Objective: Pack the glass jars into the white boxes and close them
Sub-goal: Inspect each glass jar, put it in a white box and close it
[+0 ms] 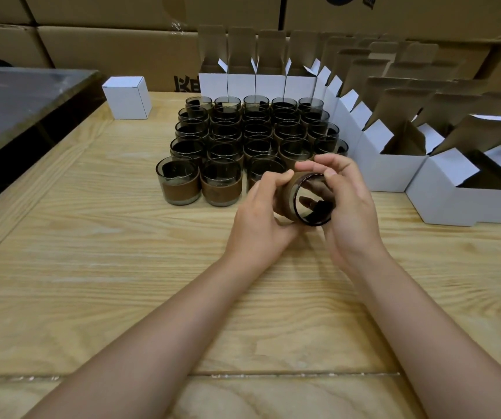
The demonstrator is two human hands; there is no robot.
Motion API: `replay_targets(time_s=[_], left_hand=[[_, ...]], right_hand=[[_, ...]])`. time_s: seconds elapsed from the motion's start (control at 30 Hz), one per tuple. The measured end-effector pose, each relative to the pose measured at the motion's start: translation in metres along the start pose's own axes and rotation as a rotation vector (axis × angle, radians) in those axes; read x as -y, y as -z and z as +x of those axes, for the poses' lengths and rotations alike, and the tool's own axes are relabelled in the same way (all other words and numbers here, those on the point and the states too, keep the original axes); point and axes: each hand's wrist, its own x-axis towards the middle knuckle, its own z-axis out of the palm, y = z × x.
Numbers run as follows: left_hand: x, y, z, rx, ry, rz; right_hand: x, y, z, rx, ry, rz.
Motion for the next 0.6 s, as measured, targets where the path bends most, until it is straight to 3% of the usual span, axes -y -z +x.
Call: replay_targets(time_s=[0.33, 0.6], left_hand=[[-0.001, 0.005, 0.004, -0.022, 0.115, -0.267], [0.000, 0.006, 0.006, -0.007, 0.193, -0.351]], right_hand=[[0.010, 0.017, 0.006, 0.326, -0.133, 0.253], [0.005, 0.024, 0.009, 0.384, -0.141, 0.130]])
